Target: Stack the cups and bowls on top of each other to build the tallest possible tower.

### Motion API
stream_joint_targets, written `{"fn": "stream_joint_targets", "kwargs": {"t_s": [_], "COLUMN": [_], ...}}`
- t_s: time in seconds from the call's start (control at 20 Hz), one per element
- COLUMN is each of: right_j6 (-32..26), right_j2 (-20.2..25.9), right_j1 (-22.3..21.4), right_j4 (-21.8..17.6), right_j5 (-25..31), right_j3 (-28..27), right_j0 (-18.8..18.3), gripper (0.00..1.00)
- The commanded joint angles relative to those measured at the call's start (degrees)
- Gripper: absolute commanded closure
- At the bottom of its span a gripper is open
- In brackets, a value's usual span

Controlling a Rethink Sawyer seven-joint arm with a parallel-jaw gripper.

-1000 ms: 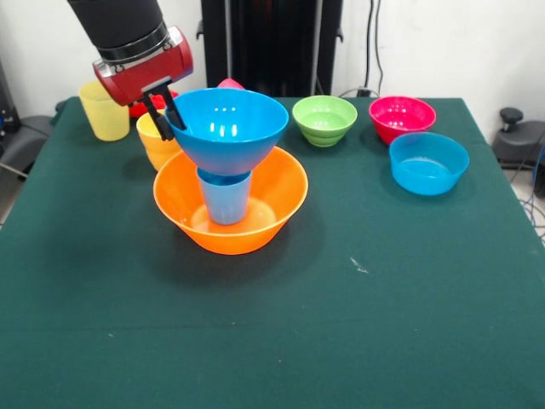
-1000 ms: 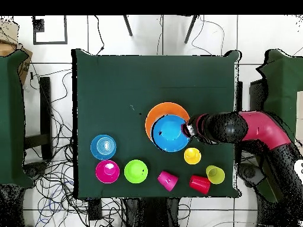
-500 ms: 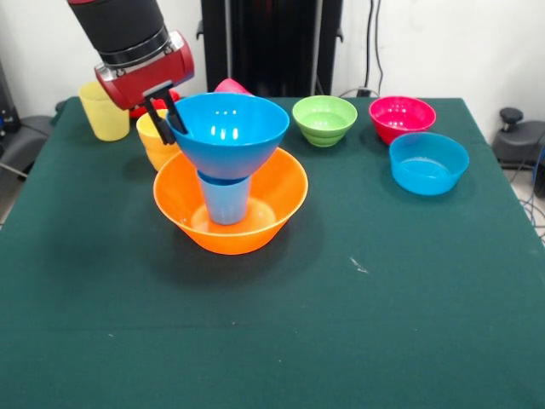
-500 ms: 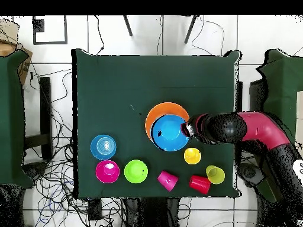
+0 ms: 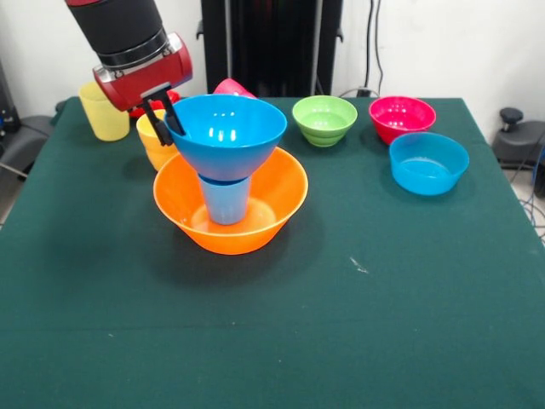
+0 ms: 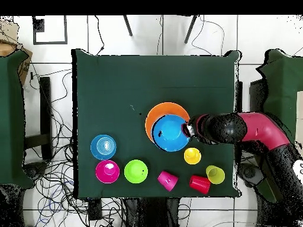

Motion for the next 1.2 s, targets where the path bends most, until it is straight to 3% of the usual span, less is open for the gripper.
{"fn": "stream_joint_targets", "kwargs": {"t_s": [0.05, 1.2], "right_j6": [-8.30, -7.76], "right_j2": [-4.42, -5.62], "right_j1": [3.31, 4.58], "right_j4": [-4.41, -6.04], "right_j5": [-2.88, -3.89], "right_j3": [1.14, 0.86], "right_j0": [2.01, 2.34], "gripper": [1.00, 1.00]}}
